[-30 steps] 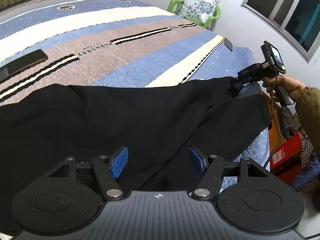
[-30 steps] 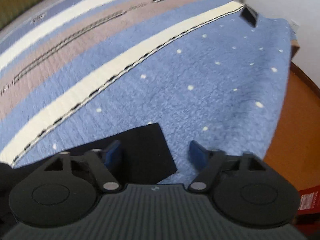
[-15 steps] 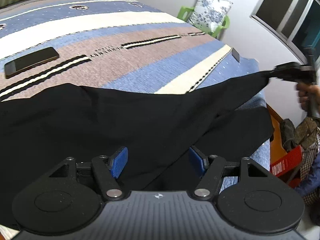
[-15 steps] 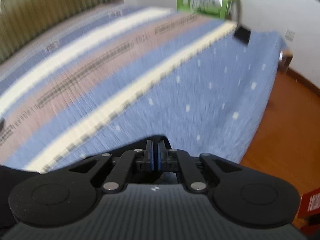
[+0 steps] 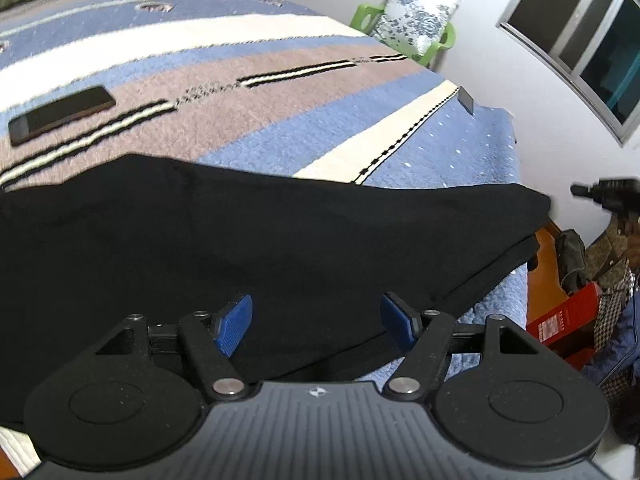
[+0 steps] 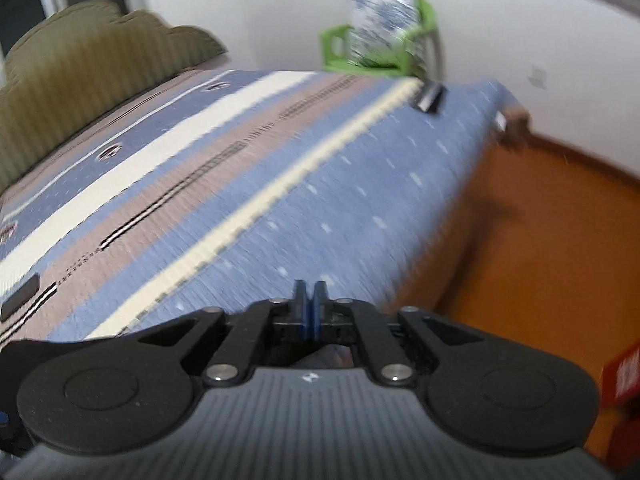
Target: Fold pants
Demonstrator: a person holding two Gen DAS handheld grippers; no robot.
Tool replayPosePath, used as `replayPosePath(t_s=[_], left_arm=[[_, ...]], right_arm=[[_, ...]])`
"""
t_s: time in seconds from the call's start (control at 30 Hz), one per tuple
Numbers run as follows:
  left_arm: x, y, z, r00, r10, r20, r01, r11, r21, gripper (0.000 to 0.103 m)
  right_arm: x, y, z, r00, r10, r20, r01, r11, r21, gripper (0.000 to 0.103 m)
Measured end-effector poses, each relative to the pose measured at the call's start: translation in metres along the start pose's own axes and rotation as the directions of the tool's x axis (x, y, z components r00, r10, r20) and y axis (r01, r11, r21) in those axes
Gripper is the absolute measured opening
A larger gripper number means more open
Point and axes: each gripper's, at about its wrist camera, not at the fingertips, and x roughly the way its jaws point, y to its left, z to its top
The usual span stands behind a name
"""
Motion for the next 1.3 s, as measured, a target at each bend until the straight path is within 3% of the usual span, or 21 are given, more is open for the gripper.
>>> replayPosePath(t_s=[0.1,0.2,0.27,0.3,0.37,0.43,0.47,0.53,0.57,0.67,0.7,0.73,0.77,0.8,0.83,0.93,1.0,1.13,1.27,1.3], left_arm=[[0.004,-0.004,0.003,1.000,0.012,-0.005,-0.012,1.000,0.004,0.071],[0.010,-0.012,0.004,1.000,-0.002,-0.009,0.002,1.000,0.005,0.071],[0.014,-0.020,0.004,1.000,-0.001,-0.007,0.001,1.000,0.023,0.071],[0.017,-0.025,0.004,1.000,0.002,-0.008,-0.001,0.999,0.044,0.071],[0.022,-0.031,0.004,1.000,0.015,-0.015,-0.014,0.998,0.069,0.071],[0.028,-0.035,0.004,1.000,0.024,-0.011,-0.023,0.997,0.075,0.071],[0.030,-0.036,0.003,0.999,0.030,-0.010,-0.030,0.997,0.075,0.071],[0.033,-0.038,0.002,0.999,0.037,-0.017,-0.036,0.997,0.067,0.071],[0.035,-0.039,0.001,0.999,0.034,-0.023,-0.033,0.998,0.062,0.071],[0.037,-0.041,-0.001,0.999,0.040,-0.038,-0.037,0.997,0.063,0.071],[0.037,-0.042,-0.001,0.998,0.044,-0.037,-0.041,0.997,0.067,0.071],[0.037,-0.043,-0.001,0.998,0.047,-0.037,-0.044,0.996,0.072,0.071],[0.037,-0.044,-0.001,0.998,0.049,-0.037,-0.046,0.996,0.077,0.071],[0.037,-0.044,0.000,0.998,0.050,-0.035,-0.047,0.996,0.081,0.071],[0.036,-0.045,0.000,0.998,0.051,-0.031,-0.048,0.995,0.086,0.071],[0.032,-0.048,0.002,0.998,0.052,-0.022,-0.050,0.995,0.092,0.071],[0.031,-0.049,0.004,0.999,0.041,-0.020,-0.039,0.995,0.089,0.071],[0.035,-0.055,0.004,0.999,0.035,-0.024,-0.032,0.994,0.108,0.072],[0.045,-0.057,0.000,0.998,0.038,-0.055,-0.032,0.993,0.110,0.072],[0.045,-0.058,-0.001,0.998,0.039,-0.056,-0.032,0.993,0.116,0.073]], right_arm=[[-0.003,-0.035,-0.029,1.000,0.010,0.003,-0.010,0.994,0.113,0.002],[0.009,-0.054,-0.058,0.999,-0.003,-0.047,0.012,0.983,0.183,0.009],[0.010,-0.062,-0.079,0.989,0.148,0.002,-0.142,0.941,0.308,0.011],[0.010,-0.066,-0.088,0.981,0.192,0.025,-0.188,0.913,0.362,0.026],[0.014,-0.069,-0.103,0.970,0.235,0.059,-0.238,0.871,0.430,0.030],[0.021,-0.069,-0.111,0.945,0.313,0.092,-0.318,0.818,0.480,0.029],[0.025,-0.069,-0.112,0.943,0.318,0.103,-0.326,0.808,0.491,0.033],[0.032,-0.068,-0.105,0.968,0.228,0.105,-0.249,0.834,0.492,0.056],[0.037,-0.069,-0.103,0.969,0.219,0.113,-0.246,0.833,0.495,0.061],[0.063,-0.080,-0.097,0.951,0.286,0.119,-0.301,0.768,0.565,0.070],[0.072,-0.081,-0.098,0.946,0.303,0.118,-0.313,0.749,0.584,0.069],[0.078,-0.081,-0.099,0.947,0.299,0.119,-0.309,0.738,0.600,0.059],[0.084,-0.080,-0.101,0.941,0.312,0.131,-0.324,0.721,0.613,0.046],[0.089,-0.080,-0.102,0.929,0.339,0.149,-0.354,0.698,0.622,0.019],[0.092,-0.080,-0.104,0.920,0.360,0.157,-0.373,0.675,0.637,0.011],[0.076,-0.072,-0.104,0.924,0.340,0.173,-0.373,0.710,0.597,0.010],[0.052,-0.069,-0.103,0.910,0.354,0.214,-0.410,0.709,0.574,0.009],[0.011,-0.077,-0.101,0.905,0.329,0.268,-0.424,0.736,0.527,0.009],[0.033,-0.088,-0.113,0.946,0.266,0.186,-0.325,0.750,0.576,0.011],[0.043,-0.090,-0.119,0.949,0.265,0.171,-0.314,0.747,0.586,0.019]])
